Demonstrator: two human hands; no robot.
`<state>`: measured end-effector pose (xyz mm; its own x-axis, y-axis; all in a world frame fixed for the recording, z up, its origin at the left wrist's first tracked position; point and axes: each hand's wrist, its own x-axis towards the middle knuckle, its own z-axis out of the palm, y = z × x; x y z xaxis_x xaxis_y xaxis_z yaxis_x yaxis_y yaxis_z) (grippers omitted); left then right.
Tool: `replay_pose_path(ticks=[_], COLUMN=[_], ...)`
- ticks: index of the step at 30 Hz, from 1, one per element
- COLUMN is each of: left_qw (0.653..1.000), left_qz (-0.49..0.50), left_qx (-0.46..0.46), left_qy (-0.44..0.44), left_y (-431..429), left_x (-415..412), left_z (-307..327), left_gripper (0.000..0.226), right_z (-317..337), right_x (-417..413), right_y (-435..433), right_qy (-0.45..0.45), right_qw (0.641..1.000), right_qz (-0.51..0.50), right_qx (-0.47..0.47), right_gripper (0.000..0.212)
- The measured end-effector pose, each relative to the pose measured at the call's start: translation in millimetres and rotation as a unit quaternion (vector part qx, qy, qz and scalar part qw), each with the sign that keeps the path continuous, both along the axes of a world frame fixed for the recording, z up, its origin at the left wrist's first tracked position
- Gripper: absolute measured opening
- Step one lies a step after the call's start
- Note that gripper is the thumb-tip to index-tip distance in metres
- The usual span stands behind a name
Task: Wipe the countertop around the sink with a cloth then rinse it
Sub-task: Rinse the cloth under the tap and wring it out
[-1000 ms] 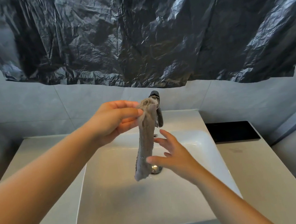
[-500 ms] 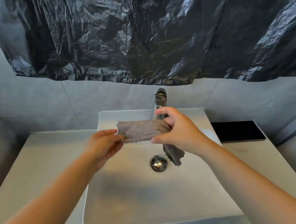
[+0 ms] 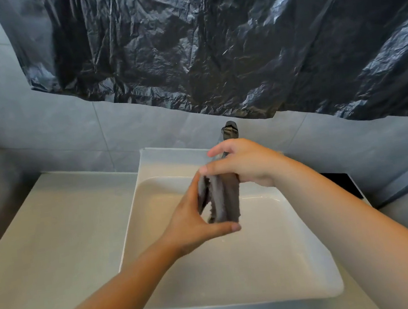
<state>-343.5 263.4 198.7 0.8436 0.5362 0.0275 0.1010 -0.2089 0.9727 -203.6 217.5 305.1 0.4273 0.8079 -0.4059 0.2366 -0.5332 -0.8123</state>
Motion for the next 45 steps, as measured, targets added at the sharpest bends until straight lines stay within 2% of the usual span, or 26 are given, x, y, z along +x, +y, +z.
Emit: replay_pose_path(ticks=[3, 5, 6, 8, 11, 12, 13, 15, 17, 19, 21, 22, 25, 27, 29, 31, 33, 34, 35, 37, 39, 41, 42, 43, 44, 45], left_qw=[0.993, 0.986, 0.982, 0.965, 0.929, 0.919, 0.908, 0.884, 0.854, 0.827, 0.809, 0.81, 0.868, 0.905, 0.924, 0.925, 0.89, 0.865, 0.849, 0.846, 0.887, 0.94, 0.949, 0.939, 0.91, 0.867], left_qz=[0.086, 0.072, 0.049, -0.004, -0.11, -0.142, -0.174, -0.247, -0.311, -0.351, -0.364, -0.356, -0.281, -0.233, -0.197, -0.167, -0.144, -0.136, -0.134, -0.151, -0.175, -0.175, -0.169, -0.166, -0.172, -0.19], left_qx=[-0.081, -0.143, -0.175, -0.254, -0.346, -0.36, -0.372, -0.384, -0.398, -0.416, -0.428, -0.422, -0.305, -0.185, -0.05, 0.101, 0.29, 0.369, 0.417, 0.425, 0.313, 0.089, -0.041, -0.178, -0.307, -0.417], left_qy=[0.007, 0.046, 0.059, 0.069, 0.071, 0.077, 0.084, 0.103, 0.12, 0.137, 0.17, 0.197, 0.274, 0.306, 0.324, 0.326, 0.322, 0.311, 0.297, 0.284, 0.29, 0.279, 0.264, 0.243, 0.218, 0.195], left_y=[-4.0, -1.0, 0.7, 5.4, 14.7, 18.8, 22.4, 27.7, 29.4, 29.8, 29.9, 30.0, 26.5, 19.0, 9.6, 1.2, -5.0, -8.3, -11.5, -15.7, -12.6, -4.5, -1.4, 1.2, 4.2, 6.8], left_x=[16.6, 19.7, 19.4, 17.2, 12.6, 11.3, 10.1, 9.3, 11.6, 17.1, 23.4, 26.5, 34.8, 41.3, 46.7, 50.2, 53.7, 54.5, 55.0, 55.7, 56.2, 57.4, 57.3, 56.2, 54.4, 52.2], left_z=[-2.0, -2.8, -2.2, 1.1, 8.1, 9.2, 10.9, 14.8, 17.5, 18.6, 17.2, 16.9, 21.9, 27.9, 29.9, 30.0, 26.1, 22.5, 17.8, 8.3, 3.5, 2.0, 3.0, 4.5, 5.1, 5.6], left_gripper=[0.068, 0.047, 0.046, 0.051, 0.038, 0.038, 0.039, 0.036, 0.034, 0.036, 0.038, 0.038, 0.039, 0.034, 0.031, 0.028, 0.03, 0.03, 0.029, 0.028, 0.027, 0.028, 0.032, 0.036, 0.038, 0.036], right_z=[-0.1, -3.2, -5.9, -13.9, -26.1, -31.6, -38.4, -56.5, -75.3, -89.4, -94.7, -92.9, -91.8, -98.4, -103.8, -103.0, -98.8, -97.0, -94.6, -90.1, -89.9, -90.0, -90.6, -93.4, -98.6, -105.2], right_x=[4.5, 9.8, 13.5, 22.0, 33.1, 36.1, 38.3, 36.1, 22.0, 5.6, -1.5, -0.4, 11.9, 22.1, 27.9, 33.0, 41.7, 47.2, 51.5, 55.9, 59.4, 59.1, 56.5, 53.3, 49.6, 45.0], right_y=[2.2, 0.3, -1.7, -9.1, -24.7, -30.0, -35.3, -45.2, -50.9, -48.9, -41.9, -37.8, -34.5, -37.2, -39.4, -37.1, -34.4, -34.0, -35.0, -40.3, -46.2, -56.2, -63.8, -72.4, -80.2, -86.1], right_qy=[0.162, 0.192, 0.187, 0.113, -0.11, -0.123, -0.098, 0.024, 0.153, 0.257, 0.275, 0.233, 0.039, -0.031, -0.091, -0.131, -0.118, -0.079, -0.025, 0.051, 0.034, 0.007, 0.008, 0.013, 0.011, -0.001], right_qw=[0.984, 0.975, 0.974, 0.986, 0.991, 0.989, 0.991, 0.992, 0.974, 0.943, 0.924, 0.929, 0.964, 0.97, 0.972, 0.973, 0.98, 0.984, 0.983, 0.968, 0.975, 0.993, 0.995, 0.991, 0.981, 0.969], right_qz=[-0.059, -0.097, -0.111, -0.103, -0.038, -0.034, -0.033, -0.035, -0.05, -0.084, -0.142, -0.164, -0.184, -0.184, -0.172, -0.169, -0.158, -0.144, -0.127, -0.083, -0.065, -0.081, -0.097, -0.114, -0.126, -0.138], right_qx=[0.047, 0.062, 0.065, 0.064, 0.058, 0.069, 0.081, 0.118, 0.159, 0.192, 0.226, 0.235, 0.186, 0.154, 0.133, 0.084, -0.002, -0.061, -0.131, -0.231, -0.211, -0.089, -0.01, 0.074, 0.149, 0.204], right_gripper=[0.037, 0.035, 0.034, 0.029, 0.023, 0.024, 0.028, 0.043, 0.055, 0.059, 0.051, 0.043, 0.044, 0.053, 0.059, 0.055, 0.043, 0.034, 0.026, 0.02, 0.032, 0.048, 0.048, 0.044, 0.04, 0.036])
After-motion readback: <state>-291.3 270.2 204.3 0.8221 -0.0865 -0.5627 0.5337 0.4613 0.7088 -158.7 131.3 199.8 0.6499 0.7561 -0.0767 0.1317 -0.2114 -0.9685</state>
